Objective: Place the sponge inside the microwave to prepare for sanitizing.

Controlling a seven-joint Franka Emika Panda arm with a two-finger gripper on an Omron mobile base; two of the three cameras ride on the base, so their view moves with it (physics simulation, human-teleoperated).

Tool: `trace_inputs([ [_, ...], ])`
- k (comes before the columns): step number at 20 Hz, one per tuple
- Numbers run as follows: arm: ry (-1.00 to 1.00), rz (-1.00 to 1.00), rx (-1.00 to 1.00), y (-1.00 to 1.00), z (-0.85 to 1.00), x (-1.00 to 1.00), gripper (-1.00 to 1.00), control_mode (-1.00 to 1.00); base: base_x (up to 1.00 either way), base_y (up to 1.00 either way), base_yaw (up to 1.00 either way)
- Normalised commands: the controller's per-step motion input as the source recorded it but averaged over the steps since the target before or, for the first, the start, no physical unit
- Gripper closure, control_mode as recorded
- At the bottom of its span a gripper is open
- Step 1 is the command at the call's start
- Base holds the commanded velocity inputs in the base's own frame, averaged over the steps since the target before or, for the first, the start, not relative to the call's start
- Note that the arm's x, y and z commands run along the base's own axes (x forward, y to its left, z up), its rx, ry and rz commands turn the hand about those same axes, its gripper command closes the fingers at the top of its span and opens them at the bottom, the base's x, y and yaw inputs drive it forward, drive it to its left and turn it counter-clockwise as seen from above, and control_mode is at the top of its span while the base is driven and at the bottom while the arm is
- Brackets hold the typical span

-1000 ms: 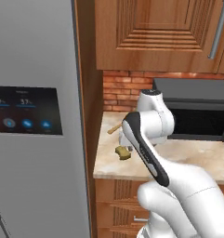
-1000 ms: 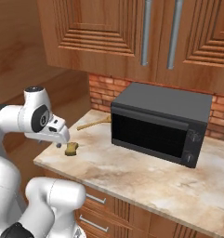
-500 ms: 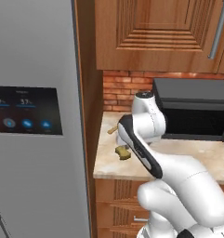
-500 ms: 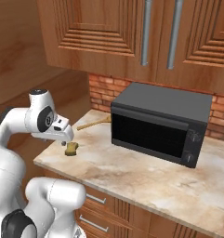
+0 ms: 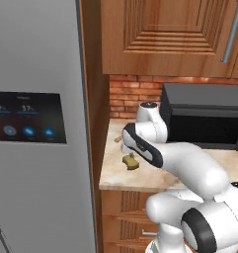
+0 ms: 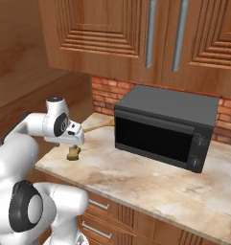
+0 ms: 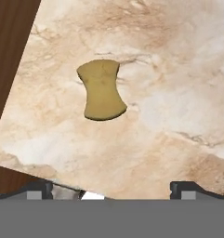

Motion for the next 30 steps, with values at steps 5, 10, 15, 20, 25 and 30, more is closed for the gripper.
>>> trace_inputs([
  [5,0.00,0.00,0.00,0.15,-0.15,0.48,-1.00,-1.00,0.00,0.00,0.00],
  [10,0.00,0.00,0.00,0.11,-0.30,0.39,-1.00,-1.00,0.00,0.00,0.00],
  [15,0.00,0.00,0.00,0.00,-0.40,0.22,-1.00,-1.00,0.00,0.00,0.00],
  [20,0.00,0.01,0.00,0.00,-0.34,0.04,-1.00,-1.00,0.00,0.00,0.00],
  [25,0.00,0.00,0.00,0.00,-0.31,0.00,-1.00,-1.00,0.00,0.00,0.00],
  [30,0.00,0.00,0.00,0.00,-0.41,0.03,-1.00,-1.00,0.00,0.00,0.00],
])
